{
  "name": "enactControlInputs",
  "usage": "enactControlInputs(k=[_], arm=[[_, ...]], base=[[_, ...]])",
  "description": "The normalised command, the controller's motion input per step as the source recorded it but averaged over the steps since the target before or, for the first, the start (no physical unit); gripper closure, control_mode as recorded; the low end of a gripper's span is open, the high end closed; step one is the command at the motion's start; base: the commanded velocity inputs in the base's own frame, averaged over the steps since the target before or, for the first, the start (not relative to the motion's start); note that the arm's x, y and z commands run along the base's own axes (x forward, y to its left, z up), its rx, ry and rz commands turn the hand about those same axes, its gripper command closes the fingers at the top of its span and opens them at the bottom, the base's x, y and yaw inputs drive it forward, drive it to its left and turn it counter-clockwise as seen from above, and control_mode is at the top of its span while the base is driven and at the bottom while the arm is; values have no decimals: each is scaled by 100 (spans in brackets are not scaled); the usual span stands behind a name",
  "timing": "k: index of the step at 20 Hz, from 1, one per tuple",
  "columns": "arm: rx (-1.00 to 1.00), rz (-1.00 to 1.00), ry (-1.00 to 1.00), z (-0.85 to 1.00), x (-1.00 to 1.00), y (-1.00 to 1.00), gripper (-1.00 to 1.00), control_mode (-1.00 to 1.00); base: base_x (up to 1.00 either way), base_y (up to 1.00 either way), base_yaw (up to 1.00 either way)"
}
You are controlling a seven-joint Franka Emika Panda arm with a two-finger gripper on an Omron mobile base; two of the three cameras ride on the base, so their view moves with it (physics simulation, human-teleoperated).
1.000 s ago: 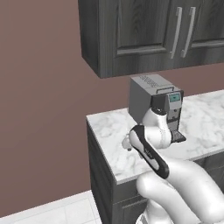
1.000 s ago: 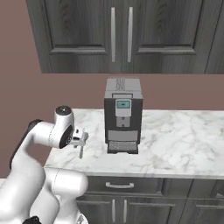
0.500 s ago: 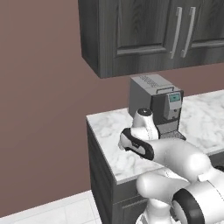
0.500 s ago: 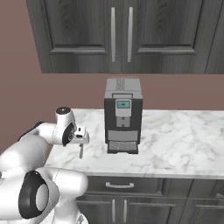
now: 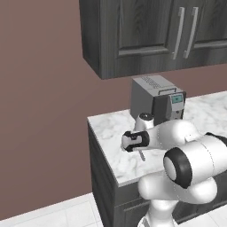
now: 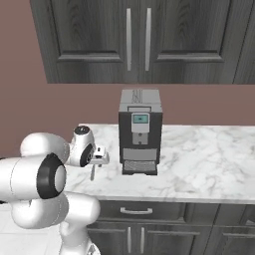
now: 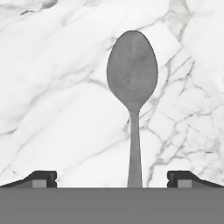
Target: Take the fork and place it on the left side of the plate. Then take the spoon and place it on the right side of the plate. Make sure they're directly next to the plate.
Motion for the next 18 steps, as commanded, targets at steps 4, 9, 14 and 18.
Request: enactControlInputs(k=[4, 9, 14, 18], arm=[[0, 0, 4, -19, 51, -4, -100, -100], [0, 0, 6, -23, 43, -1, -100, -100], [0, 0, 13, -40, 15, 0, -100, -100], [0, 0, 15, -40, 0, 0, -100, -100]], base=[[0, 0, 0], [0, 0, 0], [0, 0, 0], [0, 0, 0]])
